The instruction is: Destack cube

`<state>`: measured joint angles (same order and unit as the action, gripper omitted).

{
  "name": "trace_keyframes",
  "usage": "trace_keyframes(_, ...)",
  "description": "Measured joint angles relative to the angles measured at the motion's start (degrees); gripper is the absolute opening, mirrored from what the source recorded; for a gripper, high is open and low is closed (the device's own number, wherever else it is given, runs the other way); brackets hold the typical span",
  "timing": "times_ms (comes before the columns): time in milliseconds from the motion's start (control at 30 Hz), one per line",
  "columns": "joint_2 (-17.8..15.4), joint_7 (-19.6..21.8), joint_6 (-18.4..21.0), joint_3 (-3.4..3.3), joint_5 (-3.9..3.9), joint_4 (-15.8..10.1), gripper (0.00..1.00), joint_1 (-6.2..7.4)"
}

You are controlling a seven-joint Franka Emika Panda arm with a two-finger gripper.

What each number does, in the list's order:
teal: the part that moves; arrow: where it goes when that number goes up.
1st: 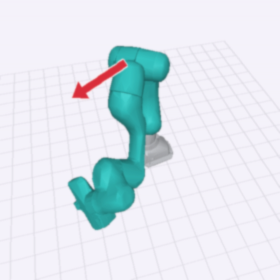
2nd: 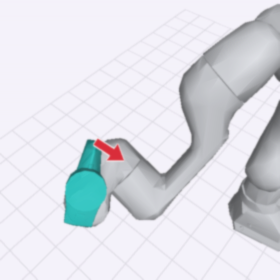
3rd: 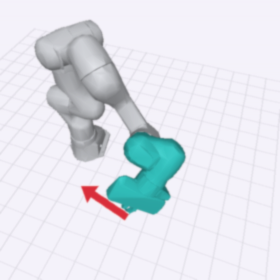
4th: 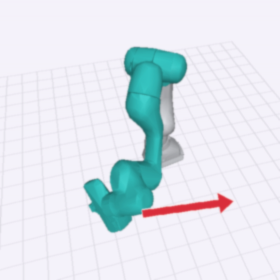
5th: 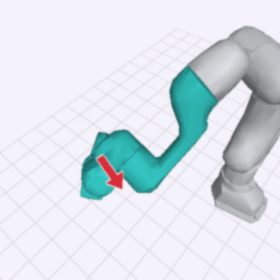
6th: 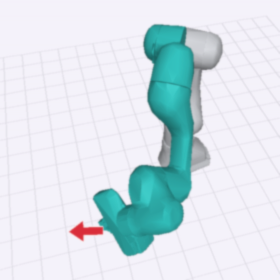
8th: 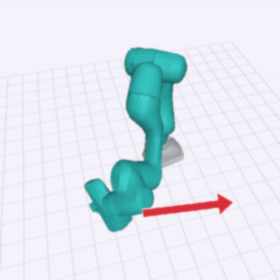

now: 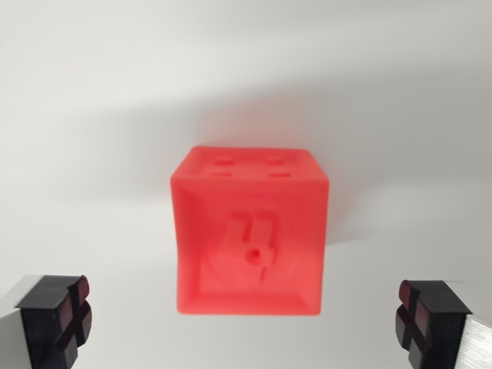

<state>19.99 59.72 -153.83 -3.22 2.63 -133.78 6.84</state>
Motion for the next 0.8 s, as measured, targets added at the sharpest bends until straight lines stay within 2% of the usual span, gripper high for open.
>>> trace_keyframes(267,-4.7,0.5,4.2,-0.30,-0.64,-0.4,1.00,0.22)
trace_keyframes(800,-13.2,1.3,13.3,-0.39,-1.75,0.3,1.00,0.22)
